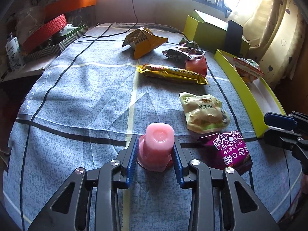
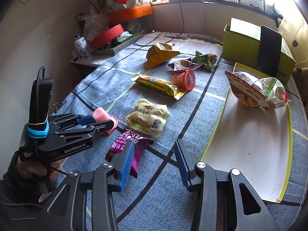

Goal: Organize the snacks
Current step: 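Close the left gripper around the pink jelly cup, then grasp the purple candy bag with the right gripper while the left holds the pink cup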

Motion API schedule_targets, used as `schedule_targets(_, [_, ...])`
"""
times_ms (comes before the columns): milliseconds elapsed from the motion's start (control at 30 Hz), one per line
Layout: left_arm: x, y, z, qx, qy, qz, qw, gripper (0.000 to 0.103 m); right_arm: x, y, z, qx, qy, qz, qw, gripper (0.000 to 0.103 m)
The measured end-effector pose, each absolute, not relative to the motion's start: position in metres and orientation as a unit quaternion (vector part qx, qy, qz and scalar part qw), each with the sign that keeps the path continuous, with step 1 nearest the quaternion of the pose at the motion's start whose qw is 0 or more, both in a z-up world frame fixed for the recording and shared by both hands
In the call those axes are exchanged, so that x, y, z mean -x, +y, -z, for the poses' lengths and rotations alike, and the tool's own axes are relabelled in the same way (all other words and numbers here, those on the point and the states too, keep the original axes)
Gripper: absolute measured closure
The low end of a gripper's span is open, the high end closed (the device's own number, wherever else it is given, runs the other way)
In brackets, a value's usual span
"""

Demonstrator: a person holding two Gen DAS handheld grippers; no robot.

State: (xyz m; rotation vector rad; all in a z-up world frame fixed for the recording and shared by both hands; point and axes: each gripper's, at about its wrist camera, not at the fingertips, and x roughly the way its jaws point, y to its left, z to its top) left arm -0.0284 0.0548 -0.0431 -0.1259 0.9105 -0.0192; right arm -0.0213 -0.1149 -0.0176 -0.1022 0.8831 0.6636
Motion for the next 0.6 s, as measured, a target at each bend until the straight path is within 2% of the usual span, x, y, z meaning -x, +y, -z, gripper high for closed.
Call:
schedule_targets(167, [0.03, 0.057, 0.041, 0.056, 0.426, 0.0, 0.903, 0.072, 0.024, -0.098, 0.025, 0.054, 0.43, -0.33, 0.839, 0.061])
schedule_targets(600, [0.03, 0.06, 0.041, 0.055, 0.428, -0.011, 0.902, 0.072, 0.022, -0.068, 0.044, 0.072, 0.45, -0.324, 0.829, 0.053])
